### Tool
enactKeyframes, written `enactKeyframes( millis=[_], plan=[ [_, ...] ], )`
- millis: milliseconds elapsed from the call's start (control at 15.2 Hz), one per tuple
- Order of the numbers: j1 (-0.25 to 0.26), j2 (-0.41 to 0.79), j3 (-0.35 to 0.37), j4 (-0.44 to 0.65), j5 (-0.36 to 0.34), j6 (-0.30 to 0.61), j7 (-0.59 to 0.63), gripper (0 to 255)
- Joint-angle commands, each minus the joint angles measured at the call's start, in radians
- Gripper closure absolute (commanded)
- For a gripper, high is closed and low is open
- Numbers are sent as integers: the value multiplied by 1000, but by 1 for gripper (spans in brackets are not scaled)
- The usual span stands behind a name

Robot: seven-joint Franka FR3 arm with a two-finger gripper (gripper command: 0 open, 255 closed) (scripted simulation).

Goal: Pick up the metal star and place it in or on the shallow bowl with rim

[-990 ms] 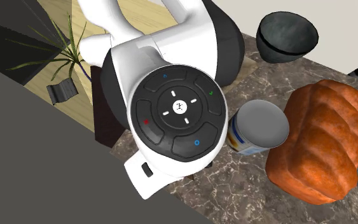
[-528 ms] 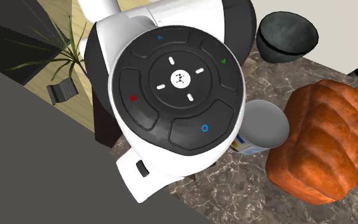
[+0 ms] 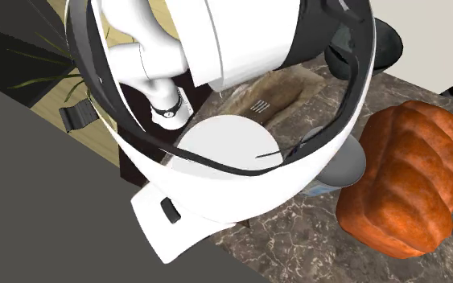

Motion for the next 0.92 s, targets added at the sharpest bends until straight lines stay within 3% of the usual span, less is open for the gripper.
enactKeyframes(
  millis=[0, 858],
  plan=[
    [-1, 6, -1, 37, -2, -31, 1, 255],
    [-6, 62, 2, 272, -19, -212, 16, 255]
  ],
)
